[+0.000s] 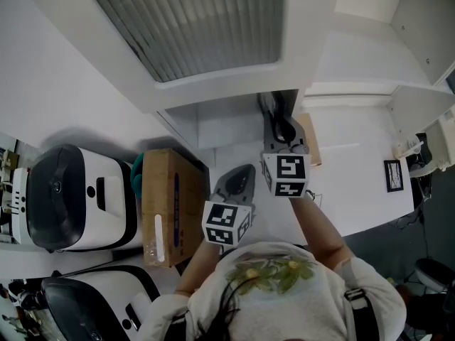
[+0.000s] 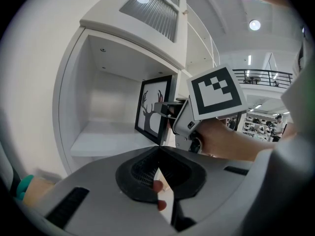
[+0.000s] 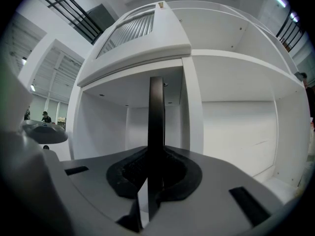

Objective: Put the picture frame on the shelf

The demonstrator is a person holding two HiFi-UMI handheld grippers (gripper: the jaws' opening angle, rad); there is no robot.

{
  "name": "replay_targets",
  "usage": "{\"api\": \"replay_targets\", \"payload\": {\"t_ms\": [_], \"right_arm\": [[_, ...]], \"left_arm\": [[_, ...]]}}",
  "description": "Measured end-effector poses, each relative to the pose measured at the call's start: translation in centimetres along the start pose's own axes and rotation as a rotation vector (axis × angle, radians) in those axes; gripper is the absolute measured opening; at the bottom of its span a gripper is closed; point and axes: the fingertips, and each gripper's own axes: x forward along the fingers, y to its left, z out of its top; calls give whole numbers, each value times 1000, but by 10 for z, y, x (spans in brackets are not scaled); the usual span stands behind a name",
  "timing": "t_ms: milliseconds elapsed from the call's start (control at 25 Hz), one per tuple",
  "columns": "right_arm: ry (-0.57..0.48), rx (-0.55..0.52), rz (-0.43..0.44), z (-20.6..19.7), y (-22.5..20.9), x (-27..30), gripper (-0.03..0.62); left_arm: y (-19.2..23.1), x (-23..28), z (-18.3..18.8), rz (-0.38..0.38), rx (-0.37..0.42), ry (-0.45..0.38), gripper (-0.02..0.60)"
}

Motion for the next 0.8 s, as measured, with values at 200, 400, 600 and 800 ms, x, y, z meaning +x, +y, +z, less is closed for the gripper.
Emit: {"api": "replay_targets", "payload": {"t_ms": [200,400,600,800], "right_arm": [[-1,-7,-2,1,1,2,40],[5,-12,2,0,4,2,38],[-4,-12,4,5,5,-1,40],[-12,-7,-1,9,4,-8,103]], "left_arm": [[0,0,0,0,1,1,26],[0,-2,-1,1,3,0,26],[1,-4,0,3,4,-5,26],[-2,-5,0,0,5,-5,26]]}}
